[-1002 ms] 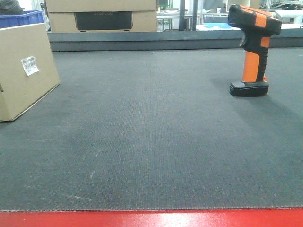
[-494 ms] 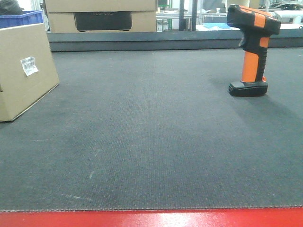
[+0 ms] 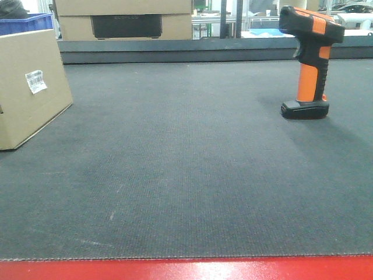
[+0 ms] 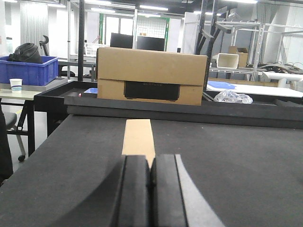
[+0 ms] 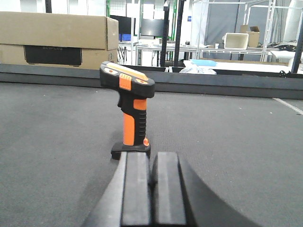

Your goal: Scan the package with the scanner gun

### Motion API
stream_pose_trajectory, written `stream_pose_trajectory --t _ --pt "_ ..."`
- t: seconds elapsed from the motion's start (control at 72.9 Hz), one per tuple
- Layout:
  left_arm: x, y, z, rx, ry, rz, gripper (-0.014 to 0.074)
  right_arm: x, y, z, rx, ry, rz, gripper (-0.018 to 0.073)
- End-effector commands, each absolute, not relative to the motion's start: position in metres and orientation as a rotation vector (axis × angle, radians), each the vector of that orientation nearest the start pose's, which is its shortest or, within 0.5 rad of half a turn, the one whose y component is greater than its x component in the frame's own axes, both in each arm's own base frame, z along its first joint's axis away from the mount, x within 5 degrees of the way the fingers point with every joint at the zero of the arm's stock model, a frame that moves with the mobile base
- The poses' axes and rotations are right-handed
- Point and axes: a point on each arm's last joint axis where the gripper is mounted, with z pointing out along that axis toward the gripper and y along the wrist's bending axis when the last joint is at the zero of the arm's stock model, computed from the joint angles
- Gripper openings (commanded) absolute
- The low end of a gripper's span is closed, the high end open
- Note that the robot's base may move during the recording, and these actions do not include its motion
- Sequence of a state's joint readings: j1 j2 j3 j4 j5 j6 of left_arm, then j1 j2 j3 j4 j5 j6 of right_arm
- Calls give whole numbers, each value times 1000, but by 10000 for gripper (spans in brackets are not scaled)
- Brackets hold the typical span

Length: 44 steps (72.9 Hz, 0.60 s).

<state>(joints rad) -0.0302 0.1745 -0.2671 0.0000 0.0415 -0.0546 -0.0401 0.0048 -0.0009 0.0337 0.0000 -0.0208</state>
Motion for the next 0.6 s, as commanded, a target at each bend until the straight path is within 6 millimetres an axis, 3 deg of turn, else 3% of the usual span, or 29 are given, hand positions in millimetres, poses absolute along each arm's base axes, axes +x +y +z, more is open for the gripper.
stream_pose_trajectory --t 0.0,0.178,0.59 --pt "61 -2 290 -13 1417 -71 -111 56 -3 214 33 1476 -38 -168" --pt "61 -2 290 -13 1417 -71 -111 56 -2 205 80 1576 20 -168" --pt "61 -2 290 -13 1417 -71 -111 56 -2 205 91 1571 33 -168"
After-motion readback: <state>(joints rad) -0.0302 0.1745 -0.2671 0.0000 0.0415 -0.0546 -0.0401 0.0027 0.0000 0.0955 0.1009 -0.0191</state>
